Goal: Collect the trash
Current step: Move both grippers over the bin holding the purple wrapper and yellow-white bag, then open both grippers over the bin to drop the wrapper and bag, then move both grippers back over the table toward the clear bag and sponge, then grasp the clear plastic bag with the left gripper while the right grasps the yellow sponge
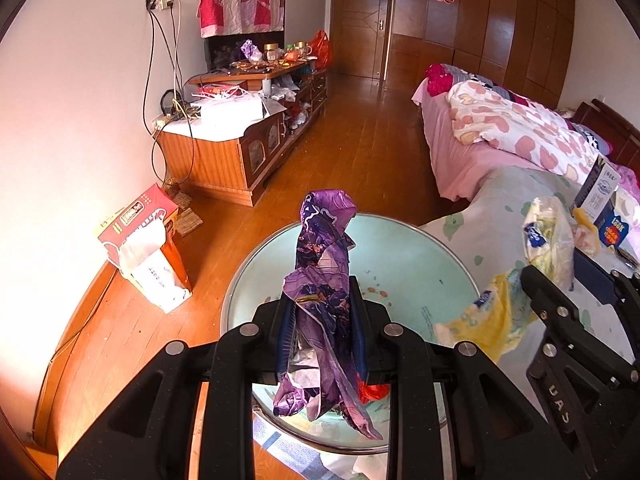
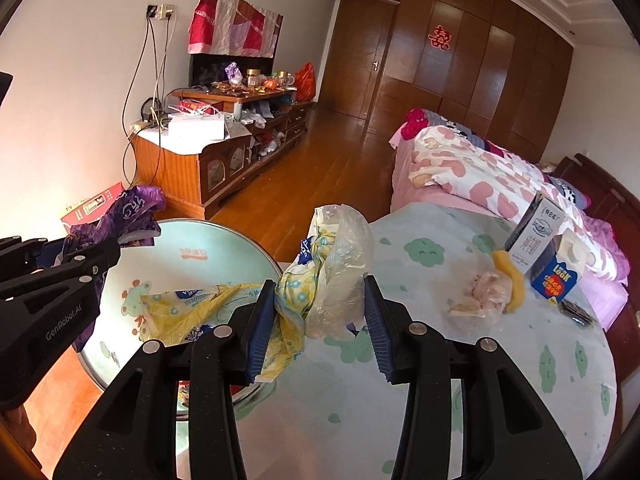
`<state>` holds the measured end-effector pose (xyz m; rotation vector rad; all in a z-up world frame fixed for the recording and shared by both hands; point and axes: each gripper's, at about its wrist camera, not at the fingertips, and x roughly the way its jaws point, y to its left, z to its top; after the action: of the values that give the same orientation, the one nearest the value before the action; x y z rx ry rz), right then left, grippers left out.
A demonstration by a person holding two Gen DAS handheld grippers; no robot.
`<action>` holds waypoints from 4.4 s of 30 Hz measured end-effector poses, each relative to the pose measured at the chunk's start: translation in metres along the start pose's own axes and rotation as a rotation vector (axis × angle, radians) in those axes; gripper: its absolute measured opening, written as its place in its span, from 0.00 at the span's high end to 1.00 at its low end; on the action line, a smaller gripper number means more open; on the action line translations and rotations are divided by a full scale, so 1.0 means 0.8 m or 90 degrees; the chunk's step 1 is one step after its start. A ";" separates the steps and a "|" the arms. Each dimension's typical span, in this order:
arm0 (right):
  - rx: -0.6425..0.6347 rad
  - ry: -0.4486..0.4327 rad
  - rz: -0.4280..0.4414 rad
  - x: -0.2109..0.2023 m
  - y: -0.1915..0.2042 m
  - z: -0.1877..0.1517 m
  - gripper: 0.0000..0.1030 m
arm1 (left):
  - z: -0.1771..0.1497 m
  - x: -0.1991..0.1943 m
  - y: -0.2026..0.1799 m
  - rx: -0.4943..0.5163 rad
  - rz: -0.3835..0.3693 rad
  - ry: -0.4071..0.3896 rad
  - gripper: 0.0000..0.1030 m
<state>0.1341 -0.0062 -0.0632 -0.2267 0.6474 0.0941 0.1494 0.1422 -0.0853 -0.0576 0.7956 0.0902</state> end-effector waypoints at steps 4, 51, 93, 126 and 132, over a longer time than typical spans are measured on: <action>-0.001 0.028 0.013 0.026 0.012 0.008 0.57 | -0.002 0.012 0.005 -0.003 0.004 0.010 0.76; 0.169 -0.005 0.029 -0.003 -0.078 -0.024 0.29 | -0.011 0.004 -0.022 0.050 0.045 -0.027 0.41; 0.340 0.055 -0.189 -0.091 -0.332 -0.176 0.26 | -0.058 -0.073 -0.204 0.198 -0.015 -0.056 0.06; 0.357 0.106 -0.209 -0.060 -0.433 -0.185 0.38 | 0.006 0.091 -0.406 0.252 -0.190 0.075 0.48; 0.350 0.105 -0.171 -0.031 -0.429 -0.162 0.43 | 0.009 0.084 -0.376 0.211 -0.216 0.066 0.68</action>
<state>0.0921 -0.3704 -0.0866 0.2134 0.7761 -0.3618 0.2317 -0.1522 -0.1229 0.1167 0.8859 -0.3685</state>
